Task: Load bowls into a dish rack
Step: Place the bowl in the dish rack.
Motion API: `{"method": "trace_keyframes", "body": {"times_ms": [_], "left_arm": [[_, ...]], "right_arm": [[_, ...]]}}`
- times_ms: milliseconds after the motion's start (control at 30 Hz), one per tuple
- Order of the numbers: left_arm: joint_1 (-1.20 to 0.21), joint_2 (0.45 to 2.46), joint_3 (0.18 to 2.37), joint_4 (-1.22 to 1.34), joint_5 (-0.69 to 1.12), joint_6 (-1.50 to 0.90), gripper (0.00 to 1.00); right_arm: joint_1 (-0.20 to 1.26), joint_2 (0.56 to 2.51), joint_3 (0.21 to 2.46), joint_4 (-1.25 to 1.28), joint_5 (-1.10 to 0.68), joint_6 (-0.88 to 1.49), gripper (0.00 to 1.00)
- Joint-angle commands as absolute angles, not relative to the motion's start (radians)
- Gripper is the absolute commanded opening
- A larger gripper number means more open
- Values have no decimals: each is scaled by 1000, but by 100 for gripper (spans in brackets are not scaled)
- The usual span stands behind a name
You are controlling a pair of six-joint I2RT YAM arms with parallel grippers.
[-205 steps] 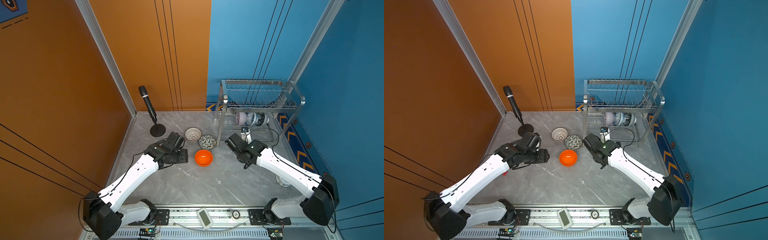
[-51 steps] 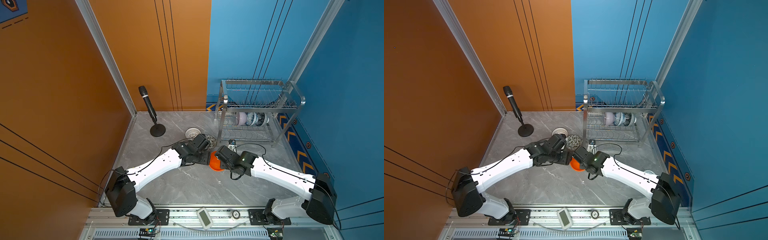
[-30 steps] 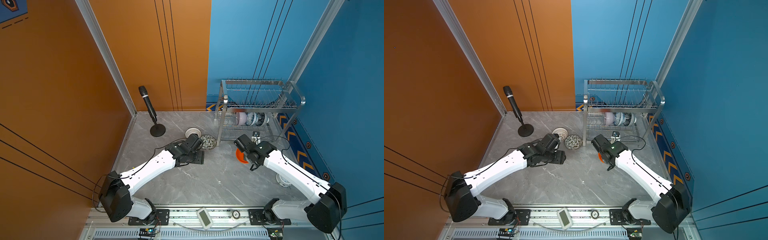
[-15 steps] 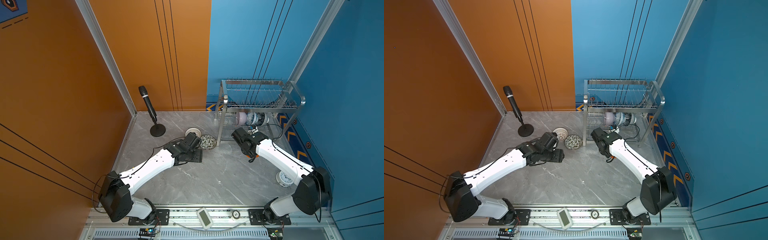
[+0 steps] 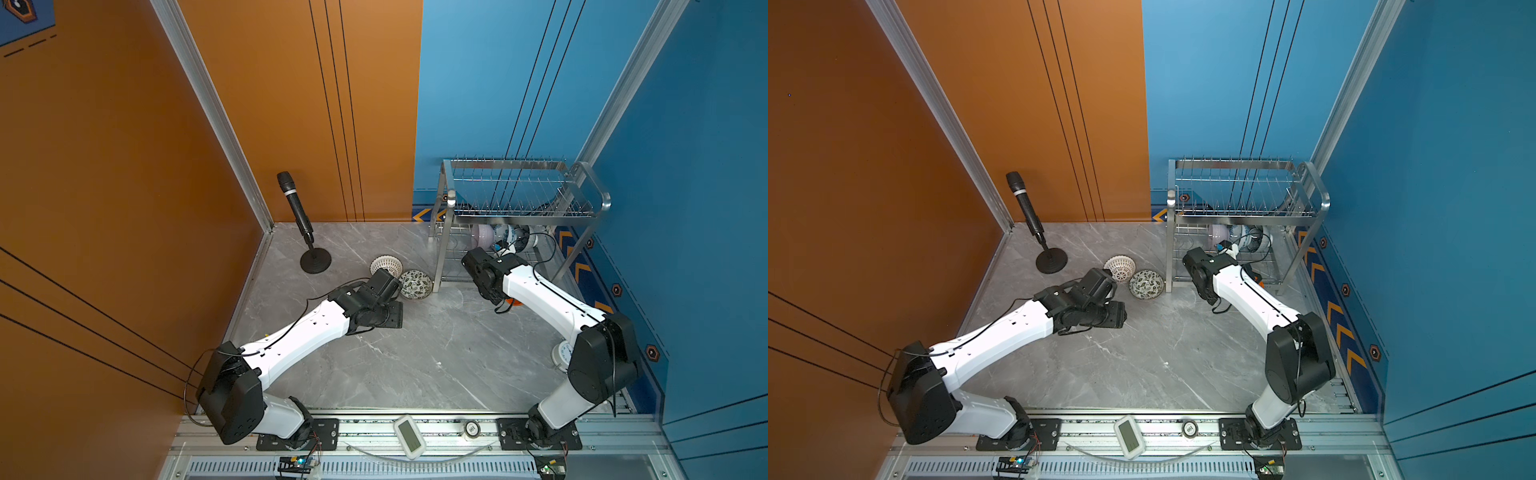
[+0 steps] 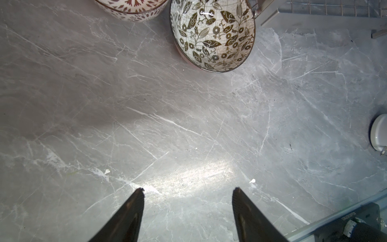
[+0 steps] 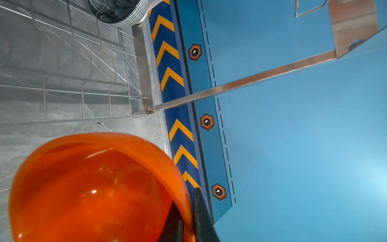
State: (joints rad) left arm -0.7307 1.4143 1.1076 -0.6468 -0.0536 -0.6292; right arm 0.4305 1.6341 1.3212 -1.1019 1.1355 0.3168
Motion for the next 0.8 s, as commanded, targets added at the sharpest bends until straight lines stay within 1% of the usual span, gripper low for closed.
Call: {"method": "trace_keyframes", "body": {"times_ms": [0, 300, 767], "left_arm": [[-720, 1391, 1092, -661, -84, -646, 68], [-721, 1396, 1091, -662, -100, -656, 68], [-713, 1433, 1115, -662, -120, -669, 68]], "right_arm": [[409, 1649, 1350, -1058, 1224, 256, 0], [359, 1715, 1379, -976, 1290, 155, 0], [286, 1846, 1469, -857, 1319, -3, 0]]}}
